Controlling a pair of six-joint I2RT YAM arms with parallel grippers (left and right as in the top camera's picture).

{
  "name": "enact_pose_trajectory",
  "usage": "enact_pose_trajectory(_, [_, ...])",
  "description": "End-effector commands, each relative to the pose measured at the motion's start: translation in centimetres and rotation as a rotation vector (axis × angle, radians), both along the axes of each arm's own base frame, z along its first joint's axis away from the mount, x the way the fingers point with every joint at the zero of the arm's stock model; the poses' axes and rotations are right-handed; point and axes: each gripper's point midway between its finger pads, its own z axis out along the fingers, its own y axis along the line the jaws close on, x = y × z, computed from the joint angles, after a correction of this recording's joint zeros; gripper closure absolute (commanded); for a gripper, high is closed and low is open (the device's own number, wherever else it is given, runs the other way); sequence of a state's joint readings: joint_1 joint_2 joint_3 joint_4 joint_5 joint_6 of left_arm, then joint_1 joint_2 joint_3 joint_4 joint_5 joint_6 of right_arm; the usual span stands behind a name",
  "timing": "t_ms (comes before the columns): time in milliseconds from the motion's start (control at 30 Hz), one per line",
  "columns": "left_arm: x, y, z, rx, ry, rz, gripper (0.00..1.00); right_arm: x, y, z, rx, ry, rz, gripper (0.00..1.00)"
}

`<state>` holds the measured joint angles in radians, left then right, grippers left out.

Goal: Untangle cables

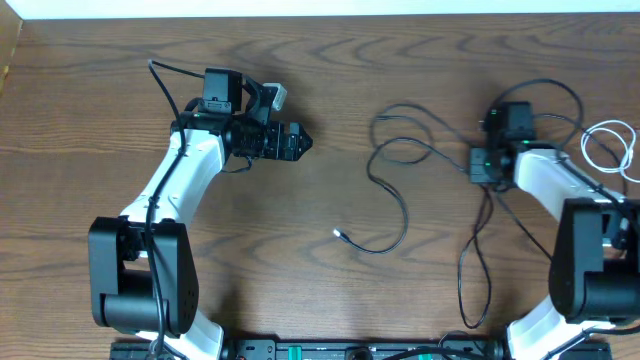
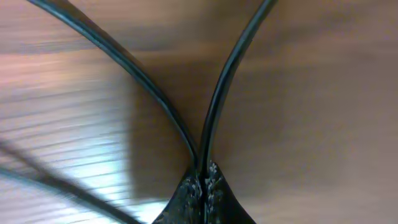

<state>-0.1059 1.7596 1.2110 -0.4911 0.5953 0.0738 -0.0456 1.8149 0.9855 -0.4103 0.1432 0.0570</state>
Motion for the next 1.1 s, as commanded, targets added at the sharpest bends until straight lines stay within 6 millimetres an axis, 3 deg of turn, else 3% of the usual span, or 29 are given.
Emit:
enact_pose_trajectory(0, [-0.2, 0.2, 0.4, 0.004, -0.006, 0.013, 0.02, -2.9, -4.1, -1.9, -0.061, 0.088, -0.158, 0.99])
enact_pose_trajectory(167, [-0.2, 0.2, 0.4, 0.004, -0.006, 0.013, 0.02, -2.9, -3.4, -2.3, 0.132, 0.071, -0.180, 0.99])
enact_pose_trajectory(300, [-0.2, 0.2, 0.4, 0.004, -0.006, 0.013, 0.02, -2.4, -1.6, -2.2, 0.276, 0.050, -0.157, 0.99])
enact_pose_trajectory(567, [-0.2, 0.3, 0.3, 0.005, -0.006, 0.013, 0.02, -1.2, 5.6, -0.7, 0.575, 0.014, 0.000, 0.96])
enact_pose_trajectory(800, [-0.2, 0.3, 0.2, 0.005, -0.001, 0.013, 0.02, -0.3, 11.7, -0.1, 0.576, -0.009, 0.168, 0.94])
enact_pose_trajectory(1067, [-0.2, 0.3, 0.1, 0.005, 0.000, 0.013, 0.02, -0.4, 20.3, 0.7, 0.581, -0.050, 0.373, 0.94])
